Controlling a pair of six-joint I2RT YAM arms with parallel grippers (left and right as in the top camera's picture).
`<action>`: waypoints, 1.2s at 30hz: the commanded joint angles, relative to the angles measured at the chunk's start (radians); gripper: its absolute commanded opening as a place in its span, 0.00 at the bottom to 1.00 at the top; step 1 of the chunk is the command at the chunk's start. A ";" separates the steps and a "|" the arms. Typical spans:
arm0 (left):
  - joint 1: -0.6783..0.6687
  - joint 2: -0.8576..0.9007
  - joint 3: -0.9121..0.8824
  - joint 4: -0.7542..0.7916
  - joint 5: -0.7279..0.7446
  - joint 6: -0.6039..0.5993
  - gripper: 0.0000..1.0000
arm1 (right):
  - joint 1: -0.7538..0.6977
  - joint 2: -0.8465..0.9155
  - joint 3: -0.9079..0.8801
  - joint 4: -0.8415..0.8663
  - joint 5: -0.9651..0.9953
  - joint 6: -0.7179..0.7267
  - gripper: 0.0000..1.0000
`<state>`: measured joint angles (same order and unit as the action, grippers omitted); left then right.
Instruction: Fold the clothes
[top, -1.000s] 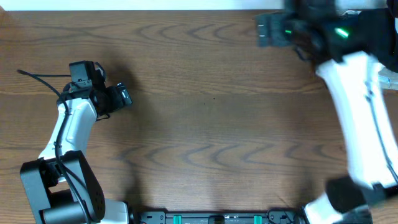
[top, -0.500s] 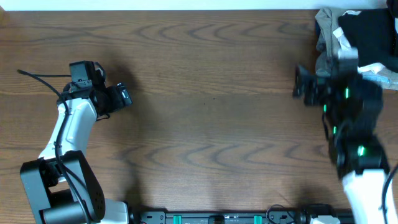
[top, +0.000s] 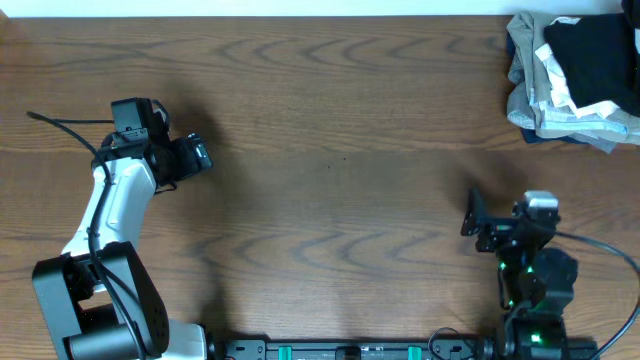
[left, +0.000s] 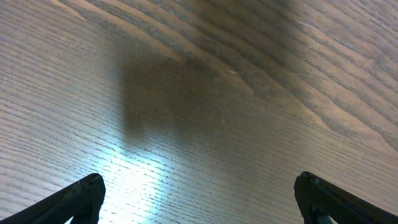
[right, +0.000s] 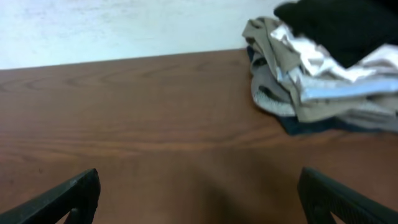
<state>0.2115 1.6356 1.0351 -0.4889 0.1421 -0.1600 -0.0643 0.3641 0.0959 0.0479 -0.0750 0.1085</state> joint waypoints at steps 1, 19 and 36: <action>0.003 0.012 0.014 0.001 -0.012 -0.002 0.98 | -0.011 -0.063 -0.055 0.044 0.000 0.034 0.99; 0.003 0.012 0.014 0.001 -0.012 -0.002 0.98 | -0.024 -0.286 -0.090 -0.116 0.000 0.033 0.99; 0.003 0.012 0.014 0.001 -0.012 -0.002 0.98 | -0.028 -0.359 -0.090 -0.116 -0.001 0.033 0.99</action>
